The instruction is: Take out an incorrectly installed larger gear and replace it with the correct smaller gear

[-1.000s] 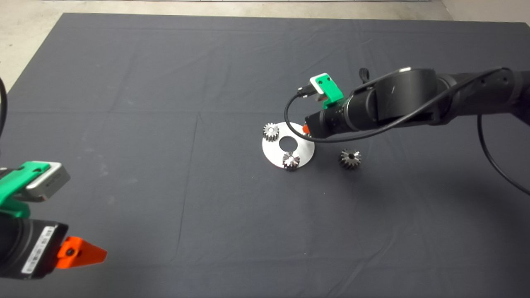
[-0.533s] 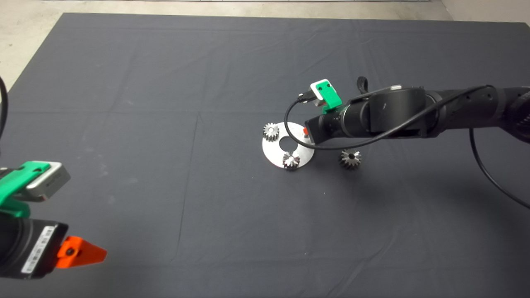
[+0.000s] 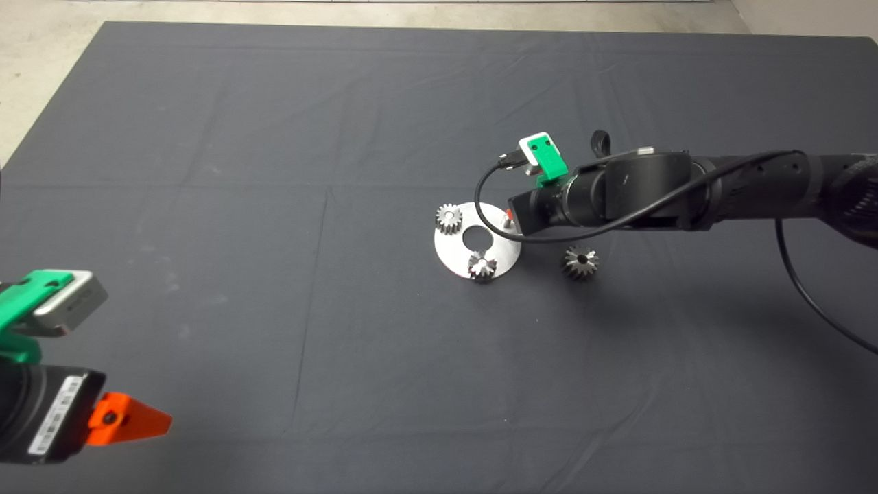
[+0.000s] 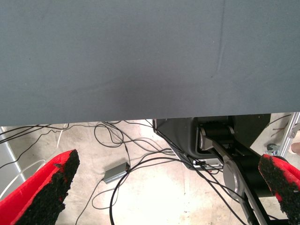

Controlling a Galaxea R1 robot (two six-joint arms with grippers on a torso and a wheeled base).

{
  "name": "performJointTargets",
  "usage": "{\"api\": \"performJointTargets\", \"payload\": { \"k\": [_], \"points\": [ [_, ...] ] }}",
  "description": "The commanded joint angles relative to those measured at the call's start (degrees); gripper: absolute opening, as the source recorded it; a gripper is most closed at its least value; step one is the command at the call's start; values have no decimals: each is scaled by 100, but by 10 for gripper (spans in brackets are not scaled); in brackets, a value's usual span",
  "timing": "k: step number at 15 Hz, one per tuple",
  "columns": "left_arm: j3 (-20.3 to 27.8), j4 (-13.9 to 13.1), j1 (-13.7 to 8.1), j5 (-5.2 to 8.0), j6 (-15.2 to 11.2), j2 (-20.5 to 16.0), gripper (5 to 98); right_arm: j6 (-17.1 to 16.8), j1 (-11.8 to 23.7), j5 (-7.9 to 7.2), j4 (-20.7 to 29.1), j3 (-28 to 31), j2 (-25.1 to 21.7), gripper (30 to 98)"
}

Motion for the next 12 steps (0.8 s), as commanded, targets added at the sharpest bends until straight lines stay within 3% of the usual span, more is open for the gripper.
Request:
{"api": "performJointTargets", "payload": {
  "k": [1,12],
  "points": [
    [70,-106,-53,426,5,-23,982,34,153,22,-212,-66,101,404],
    [70,-106,-50,426,5,-23,982,130,18,31,-229,-130,192,404]
  ]
}}
